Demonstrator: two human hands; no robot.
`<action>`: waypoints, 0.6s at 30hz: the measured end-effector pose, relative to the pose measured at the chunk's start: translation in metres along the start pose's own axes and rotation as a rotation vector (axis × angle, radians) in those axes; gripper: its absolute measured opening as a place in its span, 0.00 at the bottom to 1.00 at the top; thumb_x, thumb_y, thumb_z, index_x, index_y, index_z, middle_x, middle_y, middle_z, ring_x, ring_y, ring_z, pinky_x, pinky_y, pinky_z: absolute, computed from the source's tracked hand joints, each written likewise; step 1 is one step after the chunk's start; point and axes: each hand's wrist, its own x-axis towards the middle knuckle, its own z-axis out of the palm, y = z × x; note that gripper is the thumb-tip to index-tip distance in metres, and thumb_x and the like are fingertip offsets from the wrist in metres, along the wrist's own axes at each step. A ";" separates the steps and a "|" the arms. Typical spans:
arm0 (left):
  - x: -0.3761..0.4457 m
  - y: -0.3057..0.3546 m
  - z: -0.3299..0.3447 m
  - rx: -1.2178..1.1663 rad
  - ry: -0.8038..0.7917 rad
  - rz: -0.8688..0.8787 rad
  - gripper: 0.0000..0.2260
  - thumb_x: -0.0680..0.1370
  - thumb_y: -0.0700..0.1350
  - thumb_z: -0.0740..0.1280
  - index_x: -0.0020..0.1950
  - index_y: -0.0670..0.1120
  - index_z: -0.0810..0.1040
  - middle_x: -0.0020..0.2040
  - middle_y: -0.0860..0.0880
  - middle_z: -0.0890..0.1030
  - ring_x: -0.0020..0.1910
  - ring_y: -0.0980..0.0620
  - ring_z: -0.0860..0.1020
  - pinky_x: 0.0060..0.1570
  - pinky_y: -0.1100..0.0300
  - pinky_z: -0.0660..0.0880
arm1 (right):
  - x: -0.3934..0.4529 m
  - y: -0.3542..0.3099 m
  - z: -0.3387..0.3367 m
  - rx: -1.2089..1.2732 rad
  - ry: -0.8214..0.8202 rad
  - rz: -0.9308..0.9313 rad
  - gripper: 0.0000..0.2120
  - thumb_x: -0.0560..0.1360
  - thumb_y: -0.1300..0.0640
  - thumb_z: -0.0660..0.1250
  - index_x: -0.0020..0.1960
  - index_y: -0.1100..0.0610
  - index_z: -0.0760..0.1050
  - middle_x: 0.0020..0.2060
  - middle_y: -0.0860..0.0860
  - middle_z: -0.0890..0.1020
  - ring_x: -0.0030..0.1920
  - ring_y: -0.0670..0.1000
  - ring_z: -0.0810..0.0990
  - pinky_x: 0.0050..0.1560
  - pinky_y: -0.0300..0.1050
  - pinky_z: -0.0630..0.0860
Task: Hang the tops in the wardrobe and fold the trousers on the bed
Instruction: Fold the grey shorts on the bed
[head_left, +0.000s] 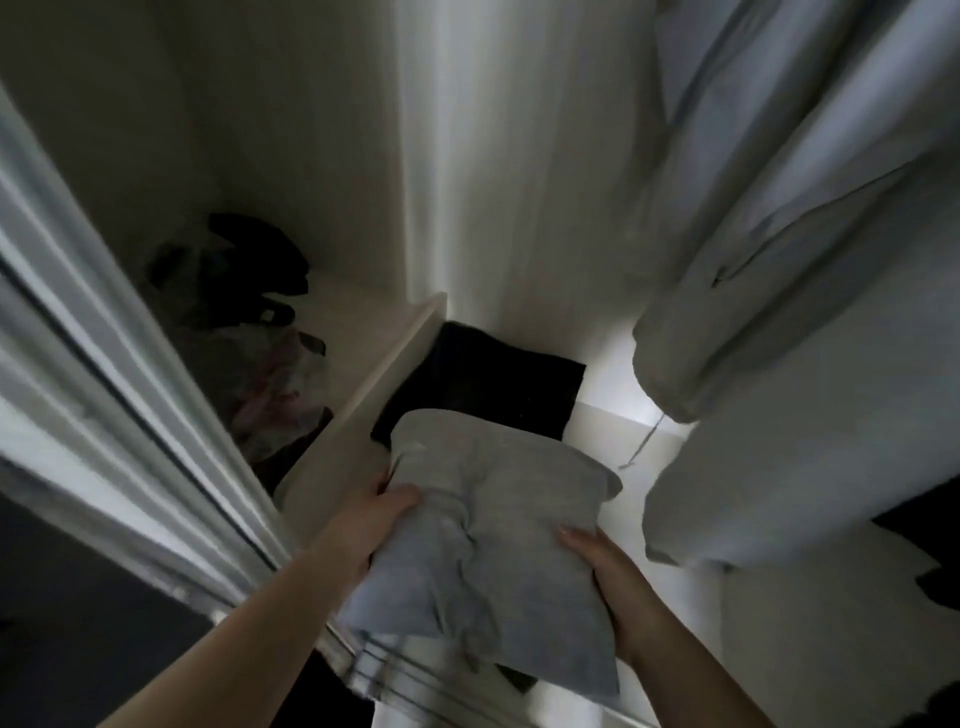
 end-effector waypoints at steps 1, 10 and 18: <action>0.011 0.008 0.001 0.018 -0.003 0.018 0.18 0.75 0.47 0.70 0.65 0.48 0.75 0.60 0.46 0.79 0.54 0.49 0.78 0.57 0.53 0.73 | 0.014 -0.006 0.000 -0.003 0.021 -0.004 0.24 0.67 0.54 0.70 0.63 0.55 0.74 0.55 0.58 0.83 0.54 0.59 0.82 0.52 0.52 0.78; 0.116 0.096 0.010 0.200 -0.063 0.120 0.28 0.71 0.54 0.72 0.69 0.48 0.71 0.63 0.47 0.78 0.60 0.45 0.77 0.62 0.44 0.73 | 0.118 -0.067 -0.006 0.165 0.028 -0.011 0.24 0.70 0.51 0.67 0.62 0.61 0.76 0.54 0.62 0.82 0.54 0.61 0.82 0.51 0.52 0.77; 0.211 0.162 0.030 0.359 -0.071 0.419 0.16 0.74 0.42 0.73 0.61 0.49 0.78 0.51 0.56 0.83 0.47 0.61 0.82 0.39 0.71 0.76 | 0.195 -0.132 -0.028 0.114 0.097 -0.173 0.23 0.68 0.51 0.69 0.61 0.57 0.76 0.54 0.59 0.83 0.51 0.59 0.83 0.44 0.50 0.80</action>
